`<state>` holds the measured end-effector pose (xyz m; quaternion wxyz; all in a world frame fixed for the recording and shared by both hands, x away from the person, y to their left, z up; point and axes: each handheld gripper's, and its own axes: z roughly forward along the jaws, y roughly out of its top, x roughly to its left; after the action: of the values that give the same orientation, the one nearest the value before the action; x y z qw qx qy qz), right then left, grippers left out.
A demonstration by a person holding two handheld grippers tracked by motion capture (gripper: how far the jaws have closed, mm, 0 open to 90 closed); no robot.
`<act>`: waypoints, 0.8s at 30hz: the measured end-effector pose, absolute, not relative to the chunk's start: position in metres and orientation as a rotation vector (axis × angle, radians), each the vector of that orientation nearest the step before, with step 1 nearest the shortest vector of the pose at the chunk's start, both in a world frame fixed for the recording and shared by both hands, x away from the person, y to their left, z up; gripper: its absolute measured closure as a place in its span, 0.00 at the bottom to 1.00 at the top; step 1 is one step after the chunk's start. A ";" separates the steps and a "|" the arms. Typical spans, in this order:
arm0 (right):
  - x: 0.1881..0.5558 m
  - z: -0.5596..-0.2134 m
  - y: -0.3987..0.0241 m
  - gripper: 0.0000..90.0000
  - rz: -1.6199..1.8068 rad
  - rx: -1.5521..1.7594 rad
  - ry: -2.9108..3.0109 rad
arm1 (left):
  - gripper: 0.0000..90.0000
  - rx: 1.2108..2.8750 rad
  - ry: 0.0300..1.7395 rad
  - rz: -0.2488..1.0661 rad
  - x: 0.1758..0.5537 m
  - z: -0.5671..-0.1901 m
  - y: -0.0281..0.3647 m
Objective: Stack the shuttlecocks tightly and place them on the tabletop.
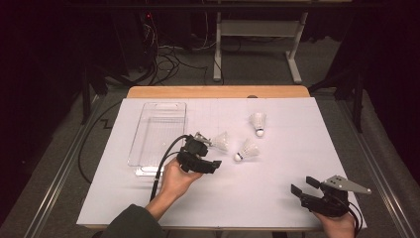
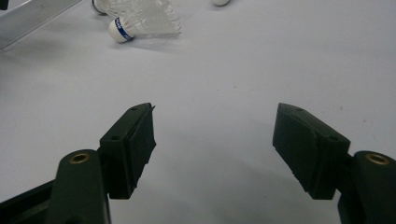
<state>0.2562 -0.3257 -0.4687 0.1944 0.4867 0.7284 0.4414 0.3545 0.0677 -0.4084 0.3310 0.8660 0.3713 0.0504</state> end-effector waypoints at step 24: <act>0.257 -0.469 -0.325 0.33 1.237 1.364 2.046 | 0.41 2.259 0.943 0.137 0.337 -0.410 0.074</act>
<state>0.2567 -0.3255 -0.4690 0.1930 0.4861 0.7294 0.4410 0.3370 0.0739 -0.4097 0.3380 0.8671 0.3621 0.0524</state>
